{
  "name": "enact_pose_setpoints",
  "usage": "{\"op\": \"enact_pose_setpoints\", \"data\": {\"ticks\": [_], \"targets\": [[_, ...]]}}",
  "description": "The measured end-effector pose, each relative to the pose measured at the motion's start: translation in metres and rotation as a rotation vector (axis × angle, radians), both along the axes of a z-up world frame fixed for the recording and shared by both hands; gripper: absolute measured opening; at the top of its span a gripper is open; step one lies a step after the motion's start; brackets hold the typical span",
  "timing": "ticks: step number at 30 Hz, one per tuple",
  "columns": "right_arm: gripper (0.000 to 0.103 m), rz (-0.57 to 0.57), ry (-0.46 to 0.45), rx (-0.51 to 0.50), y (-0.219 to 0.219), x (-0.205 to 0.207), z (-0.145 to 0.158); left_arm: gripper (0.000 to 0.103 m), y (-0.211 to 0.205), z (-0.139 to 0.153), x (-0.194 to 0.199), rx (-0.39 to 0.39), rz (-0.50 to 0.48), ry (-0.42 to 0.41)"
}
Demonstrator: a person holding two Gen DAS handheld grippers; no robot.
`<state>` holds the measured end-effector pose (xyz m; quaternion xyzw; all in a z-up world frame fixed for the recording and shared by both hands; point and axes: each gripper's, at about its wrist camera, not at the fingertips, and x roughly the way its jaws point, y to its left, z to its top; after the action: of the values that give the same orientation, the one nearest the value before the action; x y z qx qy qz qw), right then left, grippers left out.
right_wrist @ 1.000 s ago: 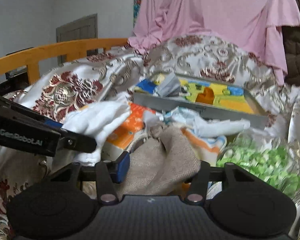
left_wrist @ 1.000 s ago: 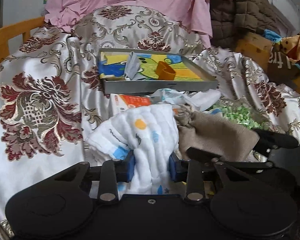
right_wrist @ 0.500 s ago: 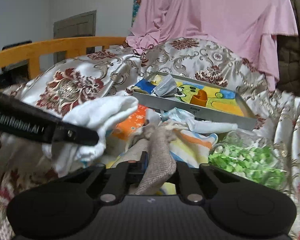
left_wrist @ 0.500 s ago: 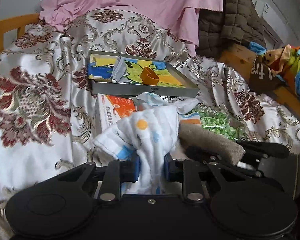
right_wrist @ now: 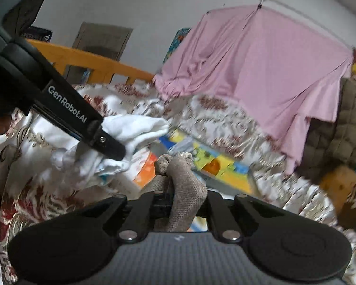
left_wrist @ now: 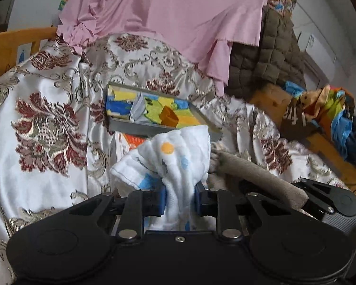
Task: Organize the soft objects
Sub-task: 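Carry the cloth and burlap pouch to the grey tray and release both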
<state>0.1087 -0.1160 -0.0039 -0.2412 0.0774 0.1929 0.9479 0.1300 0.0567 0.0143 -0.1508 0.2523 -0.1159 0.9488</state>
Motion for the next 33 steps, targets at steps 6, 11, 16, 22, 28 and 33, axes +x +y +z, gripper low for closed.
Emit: {"op": "enact_pose_setpoints", "data": {"ticks": [6, 11, 16, 22, 28, 33], "targets": [[0.007, -0.026, -0.004, 0.045, -0.009, 0.026, 0.027, 0.024, 0.01, 0.019, 0.029, -0.041, 0.036, -0.001], [0.007, -0.019, 0.015, 0.044, -0.012, 0.076, 0.046, 0.025, 0.018, 0.035, 0.076, -0.029, 0.047, -0.035], [0.007, -0.023, 0.073, 0.126, -0.015, 0.147, 0.068, 0.025, 0.025, 0.047, 0.147, -0.017, 0.037, -0.073], [0.007, -0.005, 0.108, 0.161, -0.001, 0.255, 0.08, 0.025, 0.029, 0.051, 0.258, 0.008, 0.038, -0.101], [0.007, -0.022, 0.176, 0.206, 0.013, 0.351, 0.065, 0.025, 0.026, 0.034, 0.354, 0.043, 0.033, -0.076], [0.007, -0.073, 0.271, 0.231, 0.016, 0.403, 0.045, 0.025, 0.031, 0.004, 0.408, 0.063, 0.028, 0.017]]}}
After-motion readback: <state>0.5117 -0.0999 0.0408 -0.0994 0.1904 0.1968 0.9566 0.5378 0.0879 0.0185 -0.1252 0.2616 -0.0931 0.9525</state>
